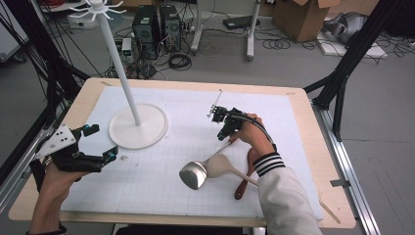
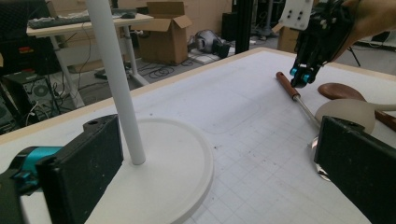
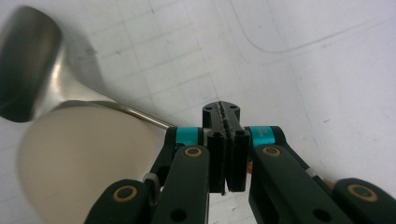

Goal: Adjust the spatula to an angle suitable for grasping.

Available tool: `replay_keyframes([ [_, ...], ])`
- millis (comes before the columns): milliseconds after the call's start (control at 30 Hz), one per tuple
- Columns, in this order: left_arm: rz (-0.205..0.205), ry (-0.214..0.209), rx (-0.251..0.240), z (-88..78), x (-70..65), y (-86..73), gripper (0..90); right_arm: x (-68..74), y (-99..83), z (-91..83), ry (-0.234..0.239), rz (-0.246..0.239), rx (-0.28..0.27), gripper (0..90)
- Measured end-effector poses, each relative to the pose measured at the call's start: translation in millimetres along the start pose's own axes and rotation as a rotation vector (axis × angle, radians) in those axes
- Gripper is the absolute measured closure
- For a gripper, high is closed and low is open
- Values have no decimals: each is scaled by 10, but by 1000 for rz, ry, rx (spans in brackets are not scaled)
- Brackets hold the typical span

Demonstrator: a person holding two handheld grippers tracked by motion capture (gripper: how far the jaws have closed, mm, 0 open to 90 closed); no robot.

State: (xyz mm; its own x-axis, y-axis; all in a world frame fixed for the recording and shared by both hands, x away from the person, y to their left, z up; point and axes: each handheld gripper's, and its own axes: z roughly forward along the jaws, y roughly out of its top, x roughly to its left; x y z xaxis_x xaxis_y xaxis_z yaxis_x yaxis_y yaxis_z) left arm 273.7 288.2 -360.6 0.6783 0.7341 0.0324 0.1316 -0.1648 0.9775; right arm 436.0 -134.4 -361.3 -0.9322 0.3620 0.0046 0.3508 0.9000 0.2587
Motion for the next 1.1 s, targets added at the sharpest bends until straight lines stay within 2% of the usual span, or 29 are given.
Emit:
replay_keyframes([
  [200, 2, 0, -1, -1, -10, 9, 17, 59, -44, -176, 35, -14, -102, 895],
  [300, 2, 1, -1, 1, -15, 10, 17, 105, -60, -250, 41, -22, -126, 895],
  [700, 11, -1, 0, 2, -45, 30, 17, 354, -69, -461, 45, -127, -191, 895],
  [933, 14, -8, 2, 30, -68, 30, 17, 455, -98, -541, 76, -182, -230, 895],
  [1000, 14, -8, 3, 34, -70, 28, 17, 493, -108, -546, 102, -201, -242, 895],
  [1067, 14, -9, 3, 38, -73, 28, 17, 536, -109, -543, 125, -224, -232, 895],
  [1100, 13, -9, 3, 39, -75, 28, 17, 559, -106, -541, 121, -237, -225, 895],
])
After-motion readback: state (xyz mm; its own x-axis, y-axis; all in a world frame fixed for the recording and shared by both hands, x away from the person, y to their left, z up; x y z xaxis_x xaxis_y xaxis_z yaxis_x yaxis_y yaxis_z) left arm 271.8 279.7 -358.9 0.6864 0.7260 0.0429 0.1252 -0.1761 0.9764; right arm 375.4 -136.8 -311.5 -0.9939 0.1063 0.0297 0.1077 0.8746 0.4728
